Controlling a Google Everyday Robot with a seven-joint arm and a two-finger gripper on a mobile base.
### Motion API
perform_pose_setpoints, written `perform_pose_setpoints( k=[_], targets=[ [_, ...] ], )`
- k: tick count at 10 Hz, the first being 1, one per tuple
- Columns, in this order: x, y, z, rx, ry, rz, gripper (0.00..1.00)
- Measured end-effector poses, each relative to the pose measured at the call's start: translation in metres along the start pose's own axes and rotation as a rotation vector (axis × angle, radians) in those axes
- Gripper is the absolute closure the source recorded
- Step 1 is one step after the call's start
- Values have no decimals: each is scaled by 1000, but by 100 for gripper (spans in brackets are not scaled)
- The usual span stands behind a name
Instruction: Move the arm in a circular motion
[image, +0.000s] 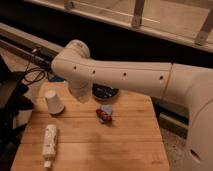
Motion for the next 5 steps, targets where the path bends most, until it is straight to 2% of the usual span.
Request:
perform_pose_setpoints(
  k=[3, 5],
  targets=[
    [-9, -35, 0, -11, -13, 52, 90],
    [-3, -72, 2, 0, -32, 104, 90]
  ],
)
